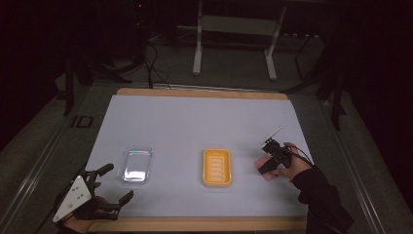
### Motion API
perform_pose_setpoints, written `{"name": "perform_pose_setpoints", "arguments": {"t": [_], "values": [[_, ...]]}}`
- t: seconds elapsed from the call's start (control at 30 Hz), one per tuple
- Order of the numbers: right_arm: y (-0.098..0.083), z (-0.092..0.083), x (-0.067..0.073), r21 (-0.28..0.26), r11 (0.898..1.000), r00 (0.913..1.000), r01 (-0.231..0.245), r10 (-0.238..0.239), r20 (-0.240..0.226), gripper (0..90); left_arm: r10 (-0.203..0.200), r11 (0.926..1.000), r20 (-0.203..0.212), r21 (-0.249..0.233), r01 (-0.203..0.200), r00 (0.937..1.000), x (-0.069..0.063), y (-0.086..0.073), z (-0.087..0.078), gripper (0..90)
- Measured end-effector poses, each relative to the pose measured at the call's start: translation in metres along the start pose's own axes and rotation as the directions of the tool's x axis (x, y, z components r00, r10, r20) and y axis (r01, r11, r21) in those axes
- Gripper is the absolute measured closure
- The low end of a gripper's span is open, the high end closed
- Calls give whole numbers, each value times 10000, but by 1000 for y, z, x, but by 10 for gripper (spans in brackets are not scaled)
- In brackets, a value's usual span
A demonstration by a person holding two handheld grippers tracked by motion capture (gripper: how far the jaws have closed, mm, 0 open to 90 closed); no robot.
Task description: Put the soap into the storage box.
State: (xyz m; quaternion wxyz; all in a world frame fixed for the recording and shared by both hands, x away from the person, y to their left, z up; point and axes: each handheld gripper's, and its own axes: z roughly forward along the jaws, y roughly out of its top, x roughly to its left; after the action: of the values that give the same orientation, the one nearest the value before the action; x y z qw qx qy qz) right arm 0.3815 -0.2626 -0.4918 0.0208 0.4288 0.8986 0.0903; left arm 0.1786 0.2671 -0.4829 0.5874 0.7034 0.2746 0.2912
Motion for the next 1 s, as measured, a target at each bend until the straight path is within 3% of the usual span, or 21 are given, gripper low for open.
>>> {"name": "perform_pose_setpoints", "arguments": {"t": [0.23,0.57,0.7,0.73,0.87,0.9,1.0], "values": [[7,4,4,494,9987,9996,124,-136,250,352,2,10000,8,-8,-2,10000,0,0,0,6],[8,9,8,694,9975,9983,164,-203,550,371,21,10000,84,65,-22,10000,-1,-1,1,5],[9,9,8,684,9972,9980,-297,258,570,373,43,10000,73,88,-43,10000,-1,0,1,6],[11,9,7,703,9914,9925,-1102,1059,614,374,34,9999,46,99,-35,10000,-1,-1,1,6],[15,9,9,817,9750,9762,-2069,2002,833,374,-9,10000,8,76,9,10000,-1,0,1,6],[16,8,9,891,9638,9659,-2513,2439,869,375,-16,10000,-23,75,16,10000,-1,0,1,6],[17,4,9,717,9474,9475,-3120,3048,968,375,-67,10000,-138,65,68,9999,-1,0,1,5]]}}
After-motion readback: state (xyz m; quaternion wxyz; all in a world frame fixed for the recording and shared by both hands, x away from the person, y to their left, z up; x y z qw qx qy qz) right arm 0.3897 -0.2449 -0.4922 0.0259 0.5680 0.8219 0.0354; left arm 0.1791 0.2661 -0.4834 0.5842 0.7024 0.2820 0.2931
